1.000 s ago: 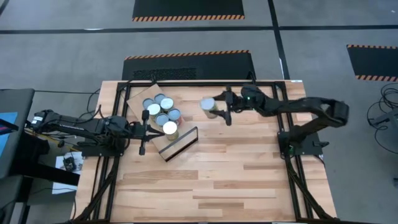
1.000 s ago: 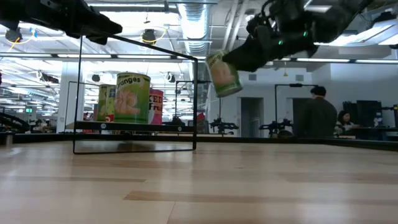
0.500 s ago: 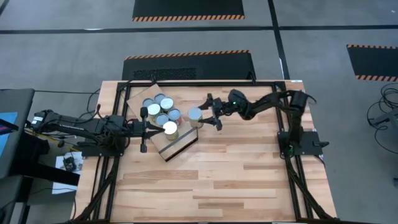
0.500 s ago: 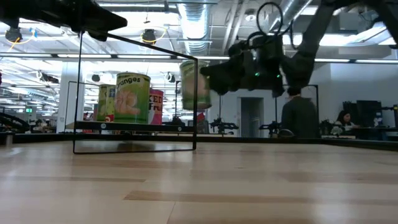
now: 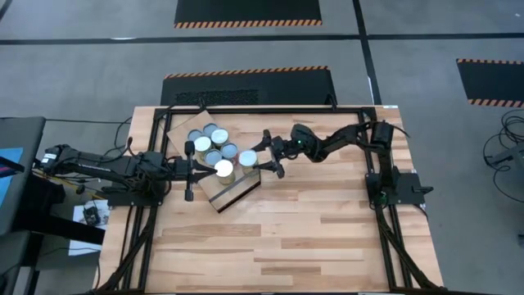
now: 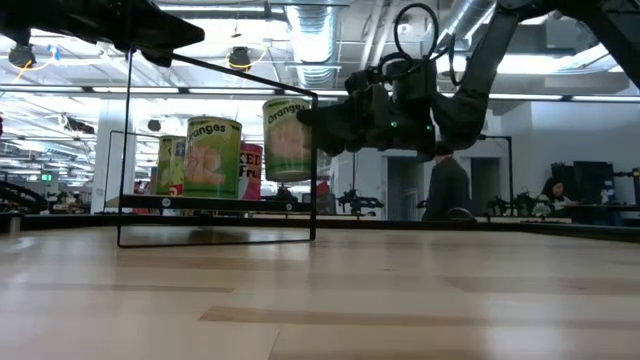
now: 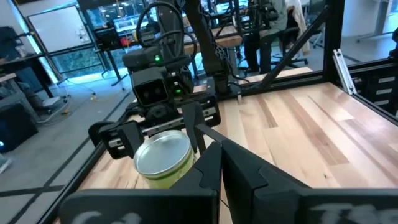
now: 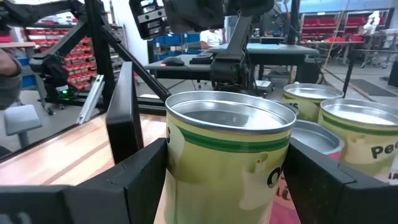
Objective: Pick and place cans onto a shelf
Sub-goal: Put the top large canned oranges on the shelf
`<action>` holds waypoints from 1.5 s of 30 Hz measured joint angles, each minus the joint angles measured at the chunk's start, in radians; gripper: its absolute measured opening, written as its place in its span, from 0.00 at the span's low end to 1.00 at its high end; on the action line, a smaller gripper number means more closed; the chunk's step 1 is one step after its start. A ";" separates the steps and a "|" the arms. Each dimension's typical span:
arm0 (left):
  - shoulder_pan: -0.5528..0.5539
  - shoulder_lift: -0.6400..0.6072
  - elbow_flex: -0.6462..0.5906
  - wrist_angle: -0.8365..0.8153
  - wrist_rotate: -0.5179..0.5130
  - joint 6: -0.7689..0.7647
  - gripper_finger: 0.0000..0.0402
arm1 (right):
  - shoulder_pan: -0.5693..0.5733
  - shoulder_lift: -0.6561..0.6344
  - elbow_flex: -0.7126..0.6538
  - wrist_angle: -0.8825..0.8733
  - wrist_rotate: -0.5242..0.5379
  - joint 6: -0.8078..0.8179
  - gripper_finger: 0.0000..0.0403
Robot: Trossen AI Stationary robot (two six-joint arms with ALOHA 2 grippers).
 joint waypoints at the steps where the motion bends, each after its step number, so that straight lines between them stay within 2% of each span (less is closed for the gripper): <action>1: 0.000 0.000 0.000 0.000 0.000 0.000 0.01 | 0.003 0.000 0.000 0.000 0.013 -0.002 0.73; 7: 0.000 0.000 0.000 0.006 -0.009 0.001 0.01 | 0.014 0.000 0.002 -0.019 0.043 -0.043 0.73; 11: 0.012 0.038 0.003 0.056 -0.099 0.000 0.00 | 0.016 0.000 0.031 -0.071 0.040 -0.059 0.73; 20: 0.092 0.253 0.128 0.004 -0.068 0.081 0.01 | 0.017 0.000 0.052 -0.101 0.036 -0.079 0.73; 31: 0.120 0.485 0.289 -0.148 0.010 0.156 0.15 | 0.032 0.000 0.052 -0.122 0.042 -0.107 0.74; 37: 0.120 0.548 0.340 -0.227 0.007 0.211 0.20 | 0.032 0.000 0.052 -0.125 0.040 -0.107 0.74; 45: 0.131 0.591 0.369 -0.274 -0.012 0.262 0.21 | 0.032 0.000 0.052 -0.124 0.038 -0.107 0.74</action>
